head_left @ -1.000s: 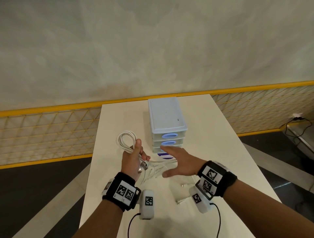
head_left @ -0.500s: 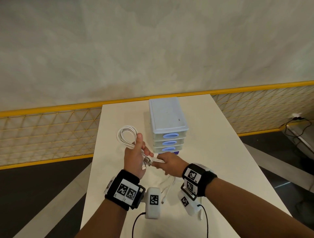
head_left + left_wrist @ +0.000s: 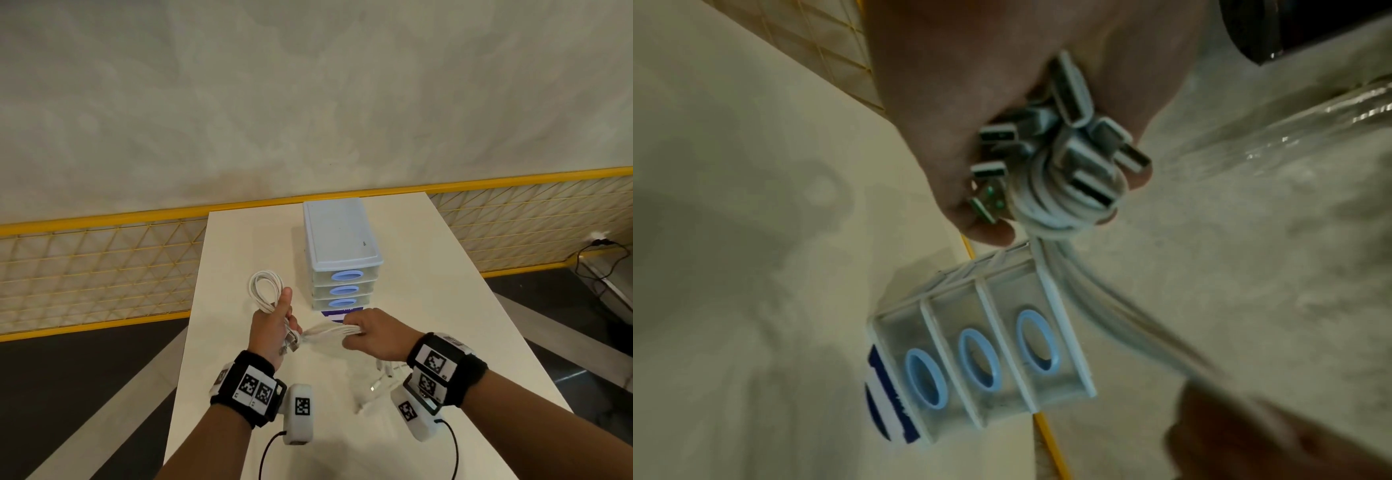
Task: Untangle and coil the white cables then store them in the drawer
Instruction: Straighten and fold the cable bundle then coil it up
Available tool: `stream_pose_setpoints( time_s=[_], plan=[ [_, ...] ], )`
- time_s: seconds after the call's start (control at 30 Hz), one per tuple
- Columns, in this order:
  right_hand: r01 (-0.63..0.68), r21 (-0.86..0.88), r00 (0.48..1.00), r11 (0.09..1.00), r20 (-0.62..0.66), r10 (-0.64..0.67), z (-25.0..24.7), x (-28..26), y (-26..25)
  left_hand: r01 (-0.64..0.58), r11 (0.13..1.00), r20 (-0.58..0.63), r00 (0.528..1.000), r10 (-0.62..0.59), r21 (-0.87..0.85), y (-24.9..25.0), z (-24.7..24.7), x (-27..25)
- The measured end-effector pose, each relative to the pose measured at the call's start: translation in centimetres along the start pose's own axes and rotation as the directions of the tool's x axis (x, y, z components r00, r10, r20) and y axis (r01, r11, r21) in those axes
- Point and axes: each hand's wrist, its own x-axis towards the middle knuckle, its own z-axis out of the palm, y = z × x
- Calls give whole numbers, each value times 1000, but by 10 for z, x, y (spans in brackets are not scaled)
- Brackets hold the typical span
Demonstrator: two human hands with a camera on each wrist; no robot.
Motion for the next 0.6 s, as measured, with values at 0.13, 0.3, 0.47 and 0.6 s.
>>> stream_pose_setpoints(
  time_s=[0.13,0.3,0.47,0.6],
  plan=[
    [126,-2,992,992,-4,-126,1,-7,-15,53,989,86,994,-65,138,-12,1,1],
    [176,14,984,984,-15,-176,-1,-4,-24,93,926,204,963,-177,367,-30,9,-9],
    [148,-161,984,976,-80,-162,1,-3,-28,132,887,235,937,-257,441,-49,16,-24],
    [56,-300,976,952,-186,-116,3,3,-25,160,866,181,945,-274,474,-54,15,-33]
  ],
)
